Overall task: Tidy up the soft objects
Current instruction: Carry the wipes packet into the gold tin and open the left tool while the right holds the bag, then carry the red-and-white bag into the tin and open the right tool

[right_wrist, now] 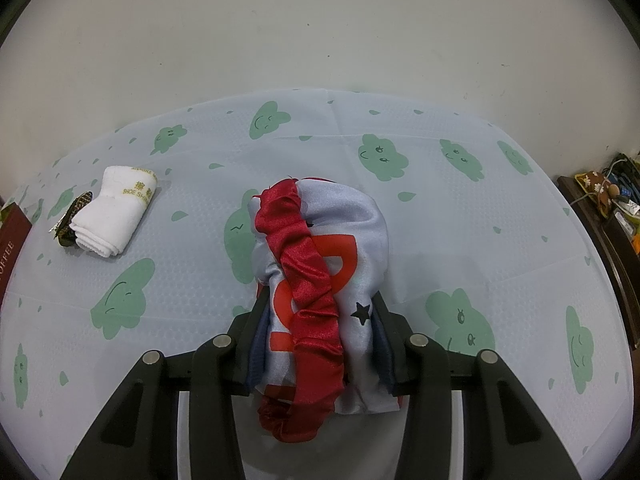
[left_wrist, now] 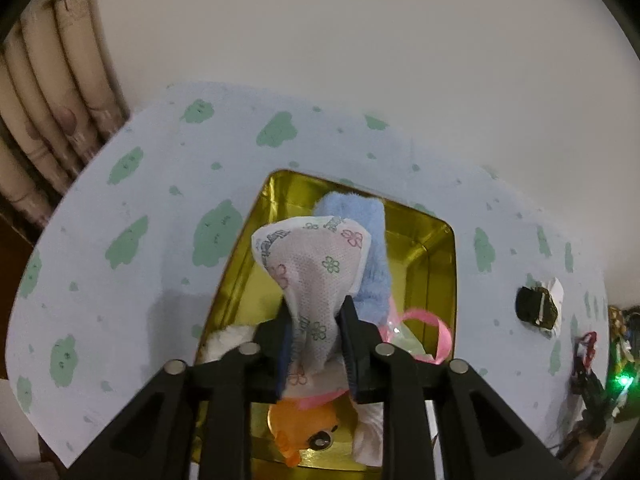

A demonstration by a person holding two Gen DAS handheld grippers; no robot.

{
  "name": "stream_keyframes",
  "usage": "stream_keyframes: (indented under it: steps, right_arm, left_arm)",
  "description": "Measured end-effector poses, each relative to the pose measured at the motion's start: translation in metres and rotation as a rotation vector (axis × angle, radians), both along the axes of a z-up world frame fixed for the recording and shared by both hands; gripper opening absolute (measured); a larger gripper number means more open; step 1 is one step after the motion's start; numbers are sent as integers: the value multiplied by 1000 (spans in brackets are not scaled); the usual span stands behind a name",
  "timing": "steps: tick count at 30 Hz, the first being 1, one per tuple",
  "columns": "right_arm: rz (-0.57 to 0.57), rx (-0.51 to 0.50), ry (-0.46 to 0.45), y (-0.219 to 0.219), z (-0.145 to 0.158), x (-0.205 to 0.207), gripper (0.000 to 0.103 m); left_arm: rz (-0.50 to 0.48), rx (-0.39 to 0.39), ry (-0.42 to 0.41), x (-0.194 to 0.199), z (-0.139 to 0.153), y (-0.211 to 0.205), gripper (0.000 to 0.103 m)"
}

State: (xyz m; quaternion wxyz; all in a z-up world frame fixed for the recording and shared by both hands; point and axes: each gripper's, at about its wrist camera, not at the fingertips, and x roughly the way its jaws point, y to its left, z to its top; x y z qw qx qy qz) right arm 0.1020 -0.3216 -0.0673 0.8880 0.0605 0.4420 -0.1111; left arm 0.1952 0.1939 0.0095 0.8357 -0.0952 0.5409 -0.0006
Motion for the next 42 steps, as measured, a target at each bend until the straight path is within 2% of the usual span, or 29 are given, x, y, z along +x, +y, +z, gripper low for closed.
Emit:
stream_keyframes:
  steps: [1,3,7,10,14,21,29,34,38,42]
  right_arm:
    - [0,0,0,0,0,0,42]
    - [0,0,0,0,0,0,42]
    - [0,0,0,0,0,0,42]
    - [1,0,0,0,0,0,42]
    - [1,0,0,0,0,0,43]
    - [1,1,0,0,-1,0,43]
    - [1,19,-1,0,-2,0,49]
    - [1,7,0,0,-3,0,49]
    - [0,-14,4,2,-2,0,48]
    - [3,-35,7,4,-2,0,44]
  left_arm:
    - [5,10,8,0,-2,0,31]
    - [7,38,-4,-2,-3,2,45]
    - [-12,86,6,-4,-6,0,54]
    - [-12,94,12,-5,-7,1,54]
    - [13,46,13,-11,-2,9,54]
    - [12,55,-59,-32,22,8,54]
    - [-32,173,-180,-73,43,-17,54]
    - [-50,214,-220,-93,42,-25,54]
    - [-20,251,-252,-105,37,-23,54]
    - [27,239,-255,-111,30,-6,54]
